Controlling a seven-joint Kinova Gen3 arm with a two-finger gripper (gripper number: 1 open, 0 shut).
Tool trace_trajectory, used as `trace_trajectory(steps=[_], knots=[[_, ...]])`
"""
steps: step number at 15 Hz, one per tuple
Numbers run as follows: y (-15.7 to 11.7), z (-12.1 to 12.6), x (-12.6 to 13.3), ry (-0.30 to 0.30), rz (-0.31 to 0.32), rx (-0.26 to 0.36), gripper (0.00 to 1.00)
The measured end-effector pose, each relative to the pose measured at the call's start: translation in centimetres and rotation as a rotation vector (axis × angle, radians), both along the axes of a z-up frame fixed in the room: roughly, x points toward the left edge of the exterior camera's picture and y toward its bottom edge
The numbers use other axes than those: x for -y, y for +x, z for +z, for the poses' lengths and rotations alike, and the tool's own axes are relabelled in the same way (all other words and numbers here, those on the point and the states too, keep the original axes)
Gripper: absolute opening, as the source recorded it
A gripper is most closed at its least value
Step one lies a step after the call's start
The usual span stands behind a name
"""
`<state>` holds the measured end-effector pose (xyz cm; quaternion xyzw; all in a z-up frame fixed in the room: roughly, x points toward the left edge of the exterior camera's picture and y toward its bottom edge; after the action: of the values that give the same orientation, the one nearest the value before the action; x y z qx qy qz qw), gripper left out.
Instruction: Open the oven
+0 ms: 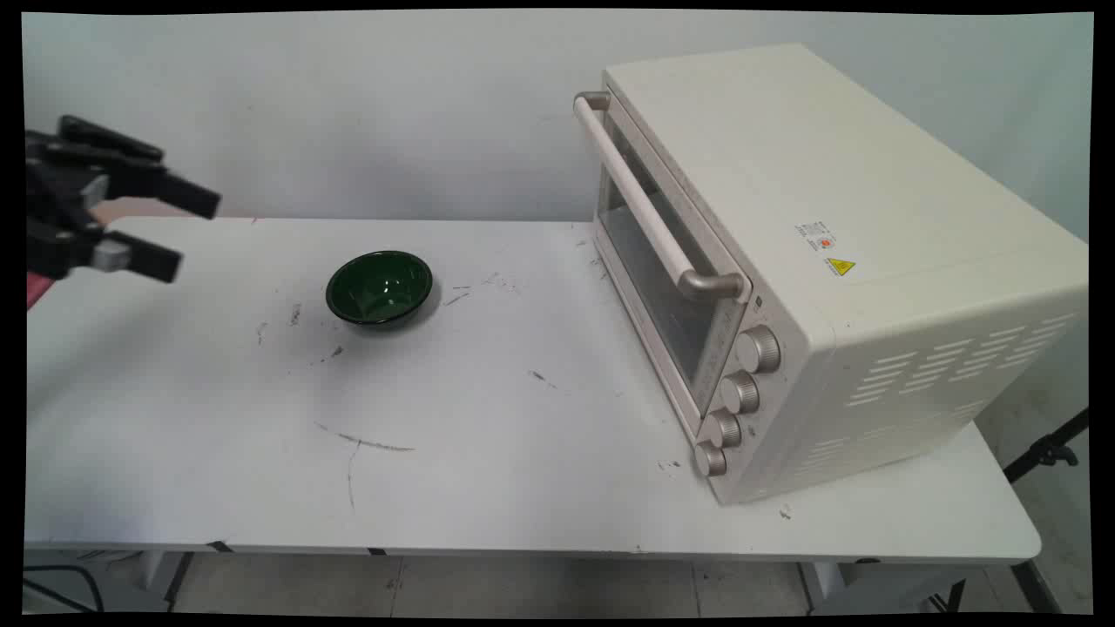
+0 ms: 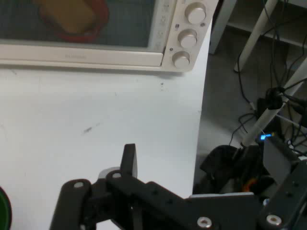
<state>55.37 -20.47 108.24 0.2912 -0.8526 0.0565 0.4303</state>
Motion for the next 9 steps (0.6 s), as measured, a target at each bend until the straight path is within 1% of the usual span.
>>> trace_trajectory(steps=[4,9], knots=[[-3.1,0.6,1.9,-0.02,-0.006,0.026,1.0],[-8.4,1.5,5.6,-0.057,-0.01,0.074,1.0]])
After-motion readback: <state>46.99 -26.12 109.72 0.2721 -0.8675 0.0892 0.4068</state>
